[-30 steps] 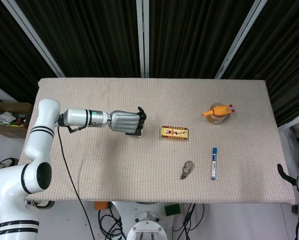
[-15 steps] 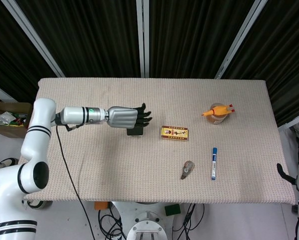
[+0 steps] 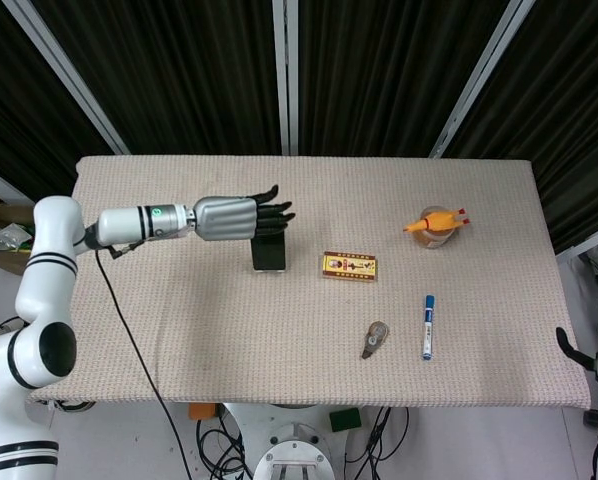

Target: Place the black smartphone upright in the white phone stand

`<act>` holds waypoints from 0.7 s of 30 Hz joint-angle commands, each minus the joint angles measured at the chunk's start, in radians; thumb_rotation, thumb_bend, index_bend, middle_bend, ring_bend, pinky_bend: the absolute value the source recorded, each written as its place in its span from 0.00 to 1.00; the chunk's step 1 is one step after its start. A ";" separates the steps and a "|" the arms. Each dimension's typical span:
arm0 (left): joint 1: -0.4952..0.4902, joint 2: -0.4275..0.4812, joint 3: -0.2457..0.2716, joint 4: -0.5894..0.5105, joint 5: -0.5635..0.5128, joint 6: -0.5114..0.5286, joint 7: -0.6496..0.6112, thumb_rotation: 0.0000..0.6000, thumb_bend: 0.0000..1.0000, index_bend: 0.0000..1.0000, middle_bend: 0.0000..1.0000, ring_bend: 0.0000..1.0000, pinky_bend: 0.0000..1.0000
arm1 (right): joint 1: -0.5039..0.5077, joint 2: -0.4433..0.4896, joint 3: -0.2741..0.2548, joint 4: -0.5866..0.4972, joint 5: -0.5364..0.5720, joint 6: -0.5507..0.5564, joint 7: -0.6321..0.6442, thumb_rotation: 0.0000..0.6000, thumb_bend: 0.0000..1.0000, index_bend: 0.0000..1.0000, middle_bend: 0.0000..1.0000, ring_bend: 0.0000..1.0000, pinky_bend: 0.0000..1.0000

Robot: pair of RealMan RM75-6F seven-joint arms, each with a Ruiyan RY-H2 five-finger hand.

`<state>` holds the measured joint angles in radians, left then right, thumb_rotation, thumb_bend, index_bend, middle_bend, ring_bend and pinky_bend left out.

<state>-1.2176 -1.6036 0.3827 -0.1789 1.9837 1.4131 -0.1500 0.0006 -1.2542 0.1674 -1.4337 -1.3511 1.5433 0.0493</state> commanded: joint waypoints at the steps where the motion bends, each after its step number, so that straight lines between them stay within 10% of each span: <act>1: 0.097 0.039 -0.123 -0.082 -0.134 0.059 0.052 1.00 0.12 0.00 0.00 0.00 0.19 | 0.001 0.004 0.005 0.004 0.002 -0.001 0.010 1.00 0.29 0.00 0.00 0.00 0.00; 5: 0.270 0.099 -0.279 -0.340 -0.334 0.101 0.121 0.93 0.08 0.03 0.03 0.01 0.19 | 0.004 0.010 0.007 0.013 -0.003 -0.004 0.023 1.00 0.29 0.00 0.00 0.00 0.00; 12: 0.615 0.345 -0.335 -1.123 -0.628 0.158 0.329 0.09 0.08 0.07 0.04 0.01 0.19 | 0.003 0.020 -0.008 0.027 -0.033 0.004 0.027 1.00 0.29 0.00 0.00 0.00 0.00; 21: 0.943 0.351 -0.265 -1.320 -0.745 0.288 0.276 0.00 0.08 0.07 0.04 0.01 0.19 | -0.006 0.019 -0.047 0.046 -0.048 -0.011 -0.032 1.00 0.29 0.00 0.00 0.00 0.00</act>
<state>-0.4248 -1.2956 0.1101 -1.4386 1.3384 1.6309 0.1230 -0.0038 -1.2345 0.1264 -1.3894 -1.3989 1.5365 0.0258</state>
